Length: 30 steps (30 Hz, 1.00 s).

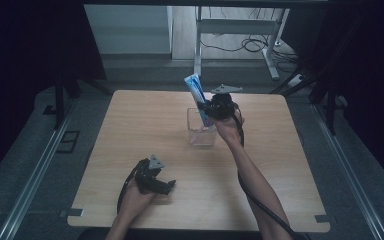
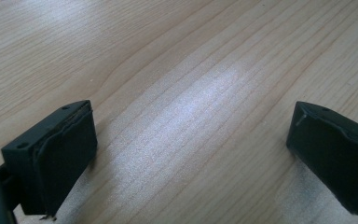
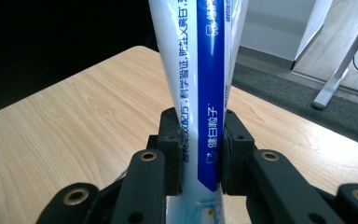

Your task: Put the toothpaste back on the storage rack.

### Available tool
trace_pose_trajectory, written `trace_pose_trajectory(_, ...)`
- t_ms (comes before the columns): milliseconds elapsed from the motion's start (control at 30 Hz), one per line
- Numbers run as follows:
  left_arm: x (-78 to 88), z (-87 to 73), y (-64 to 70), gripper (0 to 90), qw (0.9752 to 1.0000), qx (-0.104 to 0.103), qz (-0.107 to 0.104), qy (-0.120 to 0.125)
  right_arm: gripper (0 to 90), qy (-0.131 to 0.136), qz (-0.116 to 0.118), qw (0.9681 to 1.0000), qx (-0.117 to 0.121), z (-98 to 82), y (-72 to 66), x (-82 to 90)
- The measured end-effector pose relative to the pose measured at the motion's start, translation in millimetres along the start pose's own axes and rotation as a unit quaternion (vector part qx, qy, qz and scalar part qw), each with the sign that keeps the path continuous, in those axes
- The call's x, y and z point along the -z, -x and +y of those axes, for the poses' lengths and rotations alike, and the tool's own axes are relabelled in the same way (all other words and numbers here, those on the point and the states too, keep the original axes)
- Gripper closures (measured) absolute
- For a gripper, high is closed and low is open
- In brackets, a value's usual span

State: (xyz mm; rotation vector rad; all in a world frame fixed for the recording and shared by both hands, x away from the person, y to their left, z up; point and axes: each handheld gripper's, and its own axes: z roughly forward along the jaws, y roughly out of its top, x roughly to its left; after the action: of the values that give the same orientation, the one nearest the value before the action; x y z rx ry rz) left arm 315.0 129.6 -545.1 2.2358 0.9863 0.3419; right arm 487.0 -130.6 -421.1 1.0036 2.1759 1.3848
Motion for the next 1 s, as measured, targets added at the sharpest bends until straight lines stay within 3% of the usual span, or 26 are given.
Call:
trace_pose_trajectory(567, 0.0, 0.0, 0.0, 1.7, 1.0, 0.0, 0.0, 0.0, 73.6, -0.012, -0.005, 0.9999, -0.004, -19.6, 2.0, -8.7)
trace_pose_trajectory(1000, 0.0, 0.0, 0.0, 1.7, 1.0, 0.0, 0.0, 0.0, 73.2, -0.029, -0.005, 0.9995, 0.015, -24.8, -2.5, -12.7)
